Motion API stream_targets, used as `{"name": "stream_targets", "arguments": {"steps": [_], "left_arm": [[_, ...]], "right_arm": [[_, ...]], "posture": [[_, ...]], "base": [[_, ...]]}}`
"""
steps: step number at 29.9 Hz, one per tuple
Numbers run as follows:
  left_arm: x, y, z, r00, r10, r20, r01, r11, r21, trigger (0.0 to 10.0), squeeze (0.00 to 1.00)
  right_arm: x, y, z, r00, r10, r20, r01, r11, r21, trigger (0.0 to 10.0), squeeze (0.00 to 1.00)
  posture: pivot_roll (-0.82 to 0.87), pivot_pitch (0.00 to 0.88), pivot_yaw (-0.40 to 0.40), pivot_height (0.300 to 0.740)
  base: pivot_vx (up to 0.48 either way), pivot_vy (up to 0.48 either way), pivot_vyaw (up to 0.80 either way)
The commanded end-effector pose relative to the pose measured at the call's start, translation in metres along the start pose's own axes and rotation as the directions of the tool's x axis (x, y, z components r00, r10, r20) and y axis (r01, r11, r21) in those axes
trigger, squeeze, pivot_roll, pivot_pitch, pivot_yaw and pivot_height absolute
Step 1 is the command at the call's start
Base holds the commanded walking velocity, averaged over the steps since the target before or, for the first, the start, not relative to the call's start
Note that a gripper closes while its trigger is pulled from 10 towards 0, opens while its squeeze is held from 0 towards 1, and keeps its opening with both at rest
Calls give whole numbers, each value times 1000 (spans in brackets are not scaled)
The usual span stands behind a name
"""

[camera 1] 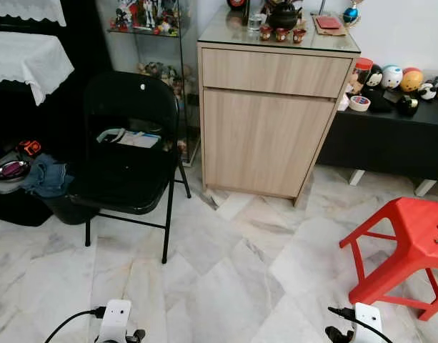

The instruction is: Hang keys on a hook

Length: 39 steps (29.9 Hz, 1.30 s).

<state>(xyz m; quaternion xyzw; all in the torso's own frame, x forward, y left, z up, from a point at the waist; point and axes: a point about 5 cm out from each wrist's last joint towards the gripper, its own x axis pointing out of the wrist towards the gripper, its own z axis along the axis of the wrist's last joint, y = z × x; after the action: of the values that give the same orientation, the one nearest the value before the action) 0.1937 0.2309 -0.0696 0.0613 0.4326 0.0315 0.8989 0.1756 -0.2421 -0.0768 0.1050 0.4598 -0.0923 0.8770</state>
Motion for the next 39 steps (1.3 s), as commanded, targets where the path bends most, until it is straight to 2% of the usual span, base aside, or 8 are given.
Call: {"name": "stream_targets", "arguments": {"steps": [1,13,20,34,39], "left_arm": [[1,-3,1,1000,-10,1,10,1000,30,10000,0],[2,-7,6,1000,-20,14,19,999,30,10000,0],[2,-8,5,1000,-19,15,19,1000,22,10000,0],[1,-8,4,1000,-18,18,18,1000,13,10000,0],[4,-8,26,994,-19,112,18,1000,10,10000,0]], "right_arm": [[0,-3,3,1000,-14,15,14,1000,15,10000,0],[0,-3,3,1000,-17,15,17,999,29,10000,0],[0,-4,3,1000,-12,8,12,1000,14,10000,0],[-1,-4,5,1000,-15,23,14,1000,26,10000,0],[-1,-3,8,998,0,64,-3,999,34,10000,0]], "posture": [[76,0,-22,740],[78,0,-26,740],[83,0,-39,740],[82,0,-42,740],[75,0,-41,740]], "base": [[0,-428,0],[0,-427,0],[0,-426,-660],[0,-428,0],[0,-161,0]]}}
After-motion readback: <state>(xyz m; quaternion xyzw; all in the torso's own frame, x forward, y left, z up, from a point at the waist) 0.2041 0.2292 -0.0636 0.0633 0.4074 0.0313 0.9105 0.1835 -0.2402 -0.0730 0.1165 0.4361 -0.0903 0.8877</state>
